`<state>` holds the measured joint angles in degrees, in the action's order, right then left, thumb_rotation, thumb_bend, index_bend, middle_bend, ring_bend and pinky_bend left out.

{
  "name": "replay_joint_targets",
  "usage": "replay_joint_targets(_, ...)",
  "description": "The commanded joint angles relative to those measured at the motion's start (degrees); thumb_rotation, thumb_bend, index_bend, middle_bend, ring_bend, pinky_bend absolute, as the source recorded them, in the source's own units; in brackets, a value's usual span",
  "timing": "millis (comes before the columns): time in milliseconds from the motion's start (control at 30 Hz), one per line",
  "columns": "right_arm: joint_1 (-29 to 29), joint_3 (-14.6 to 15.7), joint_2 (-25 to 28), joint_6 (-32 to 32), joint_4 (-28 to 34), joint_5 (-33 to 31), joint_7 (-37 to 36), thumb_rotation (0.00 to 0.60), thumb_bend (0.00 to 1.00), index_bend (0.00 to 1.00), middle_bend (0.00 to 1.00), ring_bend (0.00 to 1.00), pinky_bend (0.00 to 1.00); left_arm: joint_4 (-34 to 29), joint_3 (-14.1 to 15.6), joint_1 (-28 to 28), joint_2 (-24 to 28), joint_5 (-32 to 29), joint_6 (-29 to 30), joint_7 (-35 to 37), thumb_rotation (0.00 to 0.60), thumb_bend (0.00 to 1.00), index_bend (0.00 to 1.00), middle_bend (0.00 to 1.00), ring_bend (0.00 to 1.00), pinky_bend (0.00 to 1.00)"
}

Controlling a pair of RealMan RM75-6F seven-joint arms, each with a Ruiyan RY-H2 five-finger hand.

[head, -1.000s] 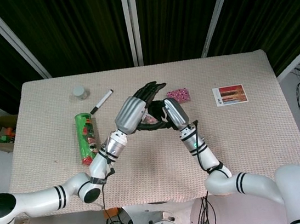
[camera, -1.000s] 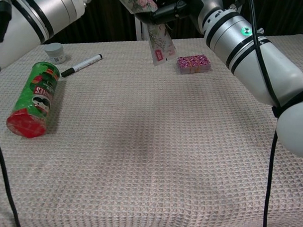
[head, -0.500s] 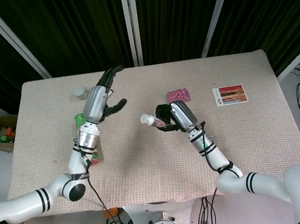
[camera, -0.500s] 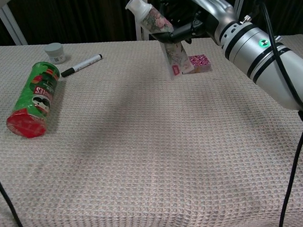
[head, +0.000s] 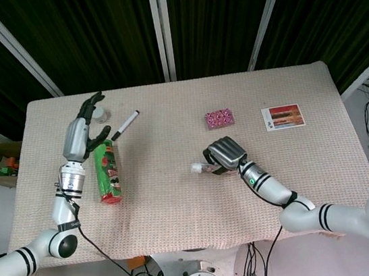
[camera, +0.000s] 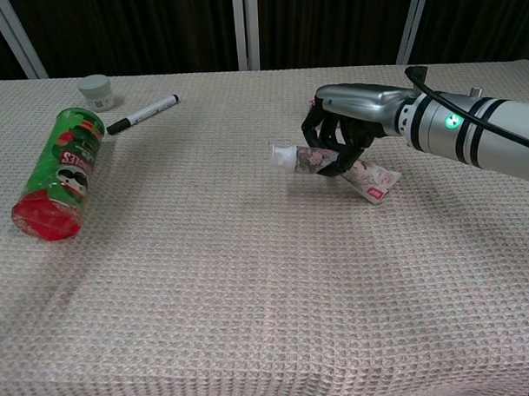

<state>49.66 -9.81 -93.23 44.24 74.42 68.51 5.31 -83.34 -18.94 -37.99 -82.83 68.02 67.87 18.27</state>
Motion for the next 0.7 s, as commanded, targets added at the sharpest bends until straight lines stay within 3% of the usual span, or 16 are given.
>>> replay_joint_targets(33,-0.8,-0.3,1.6,2.2,2.6,-2.3,1.8,0.6,0.0,0.0,0.0,0.0,0.0,0.3,0.6,0.8,0.4,0.7,0.4,0.0,0.0,0.0,0.08,0.13,0.07,0.18)
replay_joint_targets(267,-7.9,-0.2,9.9,10.5,12.5,-3.2,0.2,0.6,0.0,0.0,0.0,0.0,0.0,-0.4,3.8,3.7,2.8,2.9,2.2,-5.1,0.0,0.02,0.08,0.13,0.07,0.18)
replay_joint_targets(400,-15.3,1.5,15.3,21.2,16.9,-1.2,0.3,0.6,0.0,0.0,0.0,0.0,0.0,-1.8,6.7,6.6,4.8,3.7,4.7,-11.5,0.0,0.03,0.08,0.12,0.07,0.18)
replay_joint_targets(600,-28.2,4.5,18.4,37.9,18.8,-3.2,3.9,0.6,0.0,0.0,0.0,0.0,0.0,-4.2,11.3,10.9,7.4,5.8,7.8,-19.1,0.0,0.03,0.08,0.12,0.06,0.18)
replay_joint_targets(700,-32.5,5.4,18.4,40.9,17.8,-4.0,1.2,0.6,0.0,0.0,0.0,0.0,0.0,-4.4,12.7,12.7,7.6,6.5,9.3,-21.8,0.0,0.03,0.08,0.12,0.06,0.18)
